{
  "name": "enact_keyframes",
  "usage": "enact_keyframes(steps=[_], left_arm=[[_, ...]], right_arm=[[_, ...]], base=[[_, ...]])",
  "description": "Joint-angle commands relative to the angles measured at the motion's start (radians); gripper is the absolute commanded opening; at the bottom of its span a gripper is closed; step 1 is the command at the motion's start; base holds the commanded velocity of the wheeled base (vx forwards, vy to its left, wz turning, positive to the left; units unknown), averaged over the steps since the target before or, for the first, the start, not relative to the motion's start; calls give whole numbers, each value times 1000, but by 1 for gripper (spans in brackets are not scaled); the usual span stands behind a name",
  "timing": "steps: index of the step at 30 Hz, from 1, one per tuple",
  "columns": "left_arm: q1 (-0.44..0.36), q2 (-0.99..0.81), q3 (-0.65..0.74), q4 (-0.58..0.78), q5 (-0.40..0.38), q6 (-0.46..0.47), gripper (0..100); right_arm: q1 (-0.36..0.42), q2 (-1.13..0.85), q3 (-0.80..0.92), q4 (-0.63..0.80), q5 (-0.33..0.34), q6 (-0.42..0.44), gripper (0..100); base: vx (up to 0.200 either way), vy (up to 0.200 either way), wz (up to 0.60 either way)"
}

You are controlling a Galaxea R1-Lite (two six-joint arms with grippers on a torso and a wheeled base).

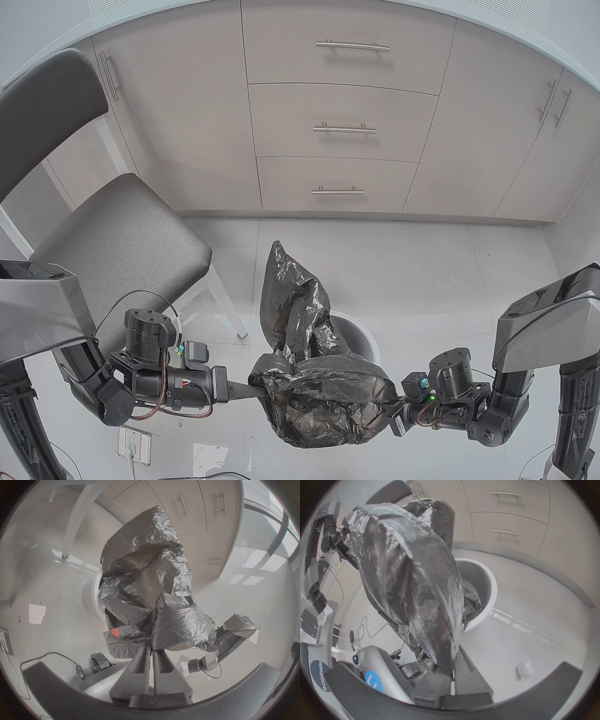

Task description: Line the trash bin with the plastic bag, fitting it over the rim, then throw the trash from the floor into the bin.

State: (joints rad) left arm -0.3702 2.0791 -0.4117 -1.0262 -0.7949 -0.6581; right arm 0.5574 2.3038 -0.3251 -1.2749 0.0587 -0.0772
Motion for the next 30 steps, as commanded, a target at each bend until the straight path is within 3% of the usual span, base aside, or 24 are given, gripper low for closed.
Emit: enact_keyframes(steps=[1, 8, 12, 18, 26, 27, 30], left_arm=[[4, 15, 1, 1, 6, 8, 0], [19, 42, 10, 6, 14, 110, 0], [20, 50, 11, 11, 57, 147, 0], [33, 90, 36, 1, 98, 275, 0], [30, 99, 36, 0, 120, 291, 0], [30, 99, 37, 0, 120, 293, 0], [33, 101, 37, 0, 120, 301, 0]], right_arm=[[-2, 29, 1, -1, -8, -7, 0], [-2, 45, 0, -3, -8, -9, 0], [-2, 43, 1, -3, -8, -10, 0], [-2, 51, 5, -4, -10, -33, 0], [-10, 89, 6, -54, -11, -44, 0], [-10, 100, 6, -72, -10, -49, 100], [-10, 115, 14, -115, -10, -52, 100]], base=[[0, 0, 0], [0, 0, 0], [0, 0, 0], [0, 0, 0], [0, 0, 0], [0, 0, 0], [0, 0, 0]])
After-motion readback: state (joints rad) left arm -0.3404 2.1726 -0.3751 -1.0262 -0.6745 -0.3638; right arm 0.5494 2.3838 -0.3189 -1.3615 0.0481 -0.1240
